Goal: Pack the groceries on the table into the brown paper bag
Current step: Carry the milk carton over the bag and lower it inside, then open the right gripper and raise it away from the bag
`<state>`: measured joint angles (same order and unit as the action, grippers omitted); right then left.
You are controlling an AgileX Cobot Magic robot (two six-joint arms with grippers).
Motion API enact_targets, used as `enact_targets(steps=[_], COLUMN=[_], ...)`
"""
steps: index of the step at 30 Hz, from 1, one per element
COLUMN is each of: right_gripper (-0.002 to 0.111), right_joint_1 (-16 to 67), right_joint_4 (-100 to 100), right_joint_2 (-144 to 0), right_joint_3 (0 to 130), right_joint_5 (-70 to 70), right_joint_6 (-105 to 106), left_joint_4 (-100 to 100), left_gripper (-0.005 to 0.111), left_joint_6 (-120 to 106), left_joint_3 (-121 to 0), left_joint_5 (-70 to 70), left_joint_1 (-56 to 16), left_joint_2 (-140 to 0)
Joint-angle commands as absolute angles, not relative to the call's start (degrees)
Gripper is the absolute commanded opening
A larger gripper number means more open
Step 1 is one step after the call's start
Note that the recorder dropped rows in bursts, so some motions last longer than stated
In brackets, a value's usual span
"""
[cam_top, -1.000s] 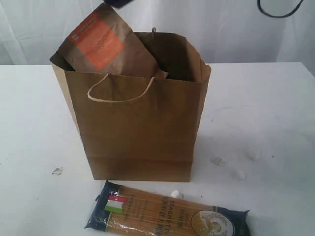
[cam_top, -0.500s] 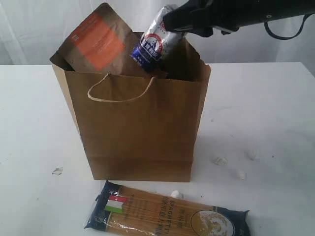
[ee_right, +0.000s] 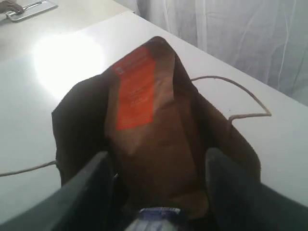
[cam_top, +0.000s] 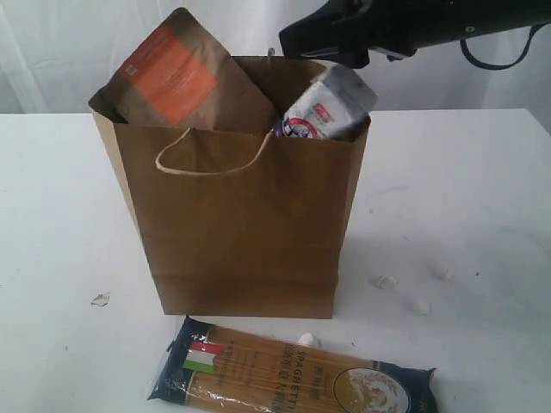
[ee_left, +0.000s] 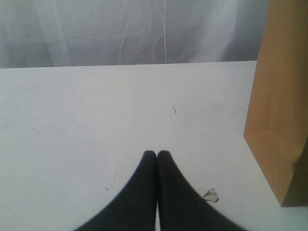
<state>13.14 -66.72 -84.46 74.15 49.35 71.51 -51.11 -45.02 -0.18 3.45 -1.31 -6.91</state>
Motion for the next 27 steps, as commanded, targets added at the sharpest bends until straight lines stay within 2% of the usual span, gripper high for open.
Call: enact_targets(steps=[1,11,15,22,27], right_gripper=[0.055,0.055,0.054,0.036,0.022], right_joint_1=[13.10,13.10,13.10,13.10,13.10], right_joint_4=[-67.08,-69.52,-72.20,-58.24,-34.15], right_joint_2=[-84.07,-83.65,-80.52,-73.62,-69.38], right_joint_3=[74.58,74.82,74.82,74.82,74.72], right_joint_5=[49.23,48.70,42.61,33.47,34.80], right_joint_6=[71.88,71.88,71.77,69.52,55.77], left_joint_4=[-51.84,-51.84,-51.84,-51.84,-51.84], left_gripper=[0.000,0.000,0.000,0.000,0.000], left_joint_6=[-44.94,-44.94,-44.94,-44.94,-44.94], left_joint_3=[0.00,0.00,0.00,0.00,0.00], left_joint_5=[3.28,3.28,3.28,3.28,3.28], left_joint_1=[-1.30,-1.30,-1.30,-1.30,-1.30], left_joint_2=[-6.55,-6.55,-6.55,-6.55,-6.55])
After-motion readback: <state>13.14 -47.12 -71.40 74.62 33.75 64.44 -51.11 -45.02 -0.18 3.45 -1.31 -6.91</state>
